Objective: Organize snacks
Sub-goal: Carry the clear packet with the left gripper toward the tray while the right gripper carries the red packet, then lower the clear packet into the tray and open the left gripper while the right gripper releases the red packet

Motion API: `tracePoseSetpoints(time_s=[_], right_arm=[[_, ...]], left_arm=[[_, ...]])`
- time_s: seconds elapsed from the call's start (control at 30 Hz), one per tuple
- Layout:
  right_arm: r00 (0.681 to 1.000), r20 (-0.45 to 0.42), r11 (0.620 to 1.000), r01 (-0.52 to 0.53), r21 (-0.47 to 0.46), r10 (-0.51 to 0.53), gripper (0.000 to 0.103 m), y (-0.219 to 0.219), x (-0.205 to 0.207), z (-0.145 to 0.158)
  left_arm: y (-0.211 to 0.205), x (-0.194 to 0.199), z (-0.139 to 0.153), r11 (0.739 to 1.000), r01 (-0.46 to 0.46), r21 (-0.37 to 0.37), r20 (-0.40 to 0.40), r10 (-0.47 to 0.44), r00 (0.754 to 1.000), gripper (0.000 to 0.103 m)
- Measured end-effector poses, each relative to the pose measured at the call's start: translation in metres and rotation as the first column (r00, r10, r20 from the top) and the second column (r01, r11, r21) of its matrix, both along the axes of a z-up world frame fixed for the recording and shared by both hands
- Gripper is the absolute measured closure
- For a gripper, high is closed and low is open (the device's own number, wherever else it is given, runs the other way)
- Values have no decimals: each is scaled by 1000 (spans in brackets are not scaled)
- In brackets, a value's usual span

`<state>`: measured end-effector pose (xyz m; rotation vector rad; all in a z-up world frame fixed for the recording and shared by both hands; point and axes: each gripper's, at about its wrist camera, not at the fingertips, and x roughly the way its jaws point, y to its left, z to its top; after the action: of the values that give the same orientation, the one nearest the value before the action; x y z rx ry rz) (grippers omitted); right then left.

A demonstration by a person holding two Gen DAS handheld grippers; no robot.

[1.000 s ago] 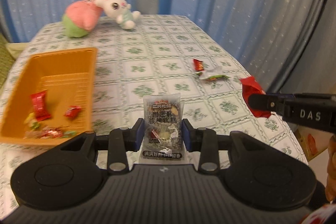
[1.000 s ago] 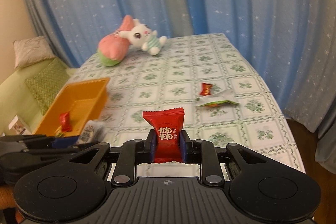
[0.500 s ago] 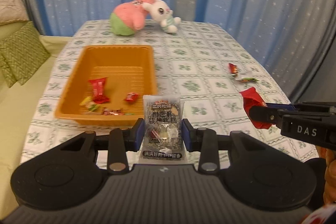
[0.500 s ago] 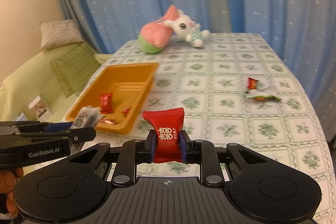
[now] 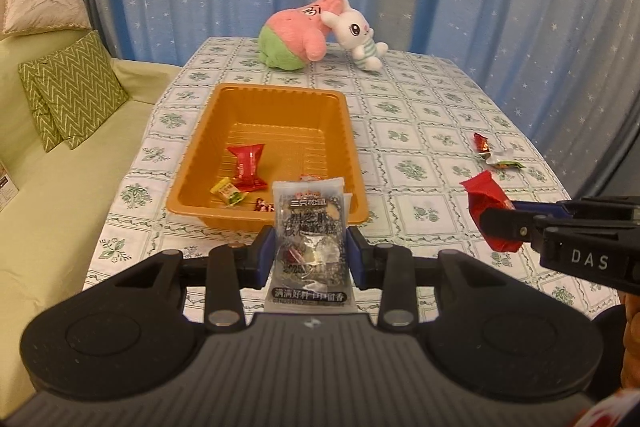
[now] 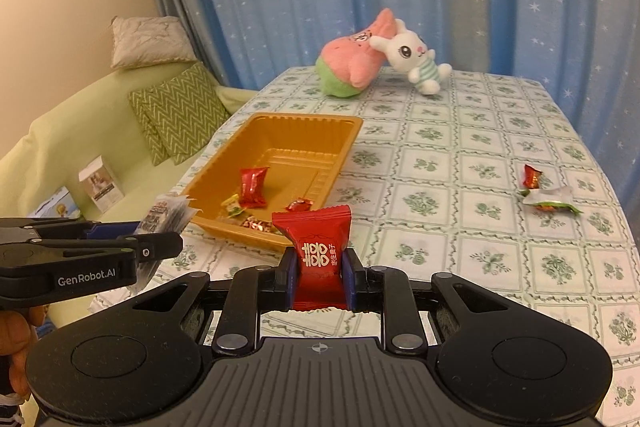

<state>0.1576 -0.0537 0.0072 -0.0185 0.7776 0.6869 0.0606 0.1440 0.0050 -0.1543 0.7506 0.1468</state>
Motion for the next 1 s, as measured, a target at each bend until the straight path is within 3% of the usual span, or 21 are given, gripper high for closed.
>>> tracePoseSetpoints(time_s=[0.47,1.0], right_arm=[[1000,-9,999,-29,-12,29,80,23,12,-8],[998,-44,999,-51,-12,50,80,56,46,-24]], left_arm=[[21,7,-3,999,-36,-11,-1,36,999,69],[45,41,-10,999,-46,-13,-8,46,999,69]])
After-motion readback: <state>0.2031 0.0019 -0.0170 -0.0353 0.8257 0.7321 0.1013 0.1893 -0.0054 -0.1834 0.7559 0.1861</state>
